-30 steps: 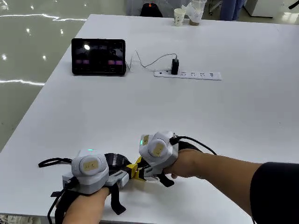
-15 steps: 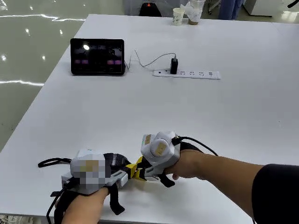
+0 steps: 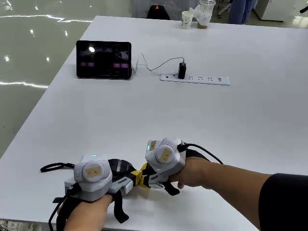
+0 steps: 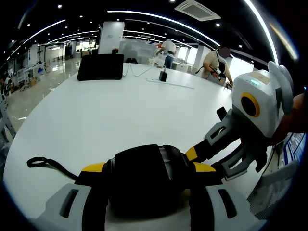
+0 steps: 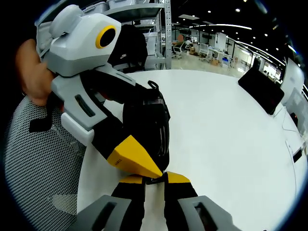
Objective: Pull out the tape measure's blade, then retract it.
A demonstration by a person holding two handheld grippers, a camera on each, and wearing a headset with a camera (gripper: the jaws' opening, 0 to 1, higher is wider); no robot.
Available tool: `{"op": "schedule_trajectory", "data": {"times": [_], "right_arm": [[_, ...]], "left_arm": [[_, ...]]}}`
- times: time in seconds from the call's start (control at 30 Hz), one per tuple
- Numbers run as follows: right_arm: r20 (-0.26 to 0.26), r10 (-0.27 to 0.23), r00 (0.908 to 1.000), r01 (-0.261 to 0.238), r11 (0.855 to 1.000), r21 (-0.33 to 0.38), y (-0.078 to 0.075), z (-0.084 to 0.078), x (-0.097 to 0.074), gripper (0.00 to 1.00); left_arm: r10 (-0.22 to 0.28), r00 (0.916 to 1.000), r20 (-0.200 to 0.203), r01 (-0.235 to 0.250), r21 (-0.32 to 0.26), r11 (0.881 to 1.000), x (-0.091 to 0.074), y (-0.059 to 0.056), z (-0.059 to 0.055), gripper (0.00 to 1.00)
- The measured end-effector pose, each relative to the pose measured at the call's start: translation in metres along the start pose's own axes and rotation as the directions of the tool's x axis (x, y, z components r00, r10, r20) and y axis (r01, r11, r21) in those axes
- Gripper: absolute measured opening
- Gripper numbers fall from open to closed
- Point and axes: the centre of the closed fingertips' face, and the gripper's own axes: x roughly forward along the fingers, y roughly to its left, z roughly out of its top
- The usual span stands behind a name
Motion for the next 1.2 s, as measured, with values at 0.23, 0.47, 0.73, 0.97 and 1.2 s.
{"op": "schedule_trajectory", "data": {"times": [0.23, 0.47, 0.73, 0.97, 1.2], "right_arm": [[0.002, -0.039, 0.9992, 0.039, 0.999, 0.000, 0.001, -0.001, 0.000, 0.13], [-0.001, -0.060, 0.9982, 0.060, 0.998, 0.031, 0.001, -0.007, -0.009, 0.12], [0.009, -0.087, 0.9962, 0.086, 0.995, 0.054, 0.002, -0.027, -0.026, 0.13], [0.022, -0.123, 0.9922, 0.120, 0.987, 0.108, 0.003, -0.053, -0.053, 0.15], [0.035, -0.176, 0.9837, 0.168, 0.971, 0.168, -0.001, -0.073, -0.083, 0.20]], "left_arm": [[-0.025, 0.9993, -0.026, 0.025, -0.001, 1.000, 0.001, 0.000, -0.001, 0.66], [-0.064, 0.9955, -0.069, 0.065, 0.015, 0.998, 0.004, -0.001, -0.001, 0.66], [-0.118, 0.9896, -0.082, 0.129, 0.139, 0.982, 0.003, -0.005, 0.002, 0.66], [-0.171, 0.9793, -0.108, 0.189, 0.182, 0.965, -0.003, 0.002, 0.000, 0.70], [-0.283, 0.9430, -0.175, 0.311, 0.162, 0.936, -0.011, 0.007, -0.008, 0.85]]}}
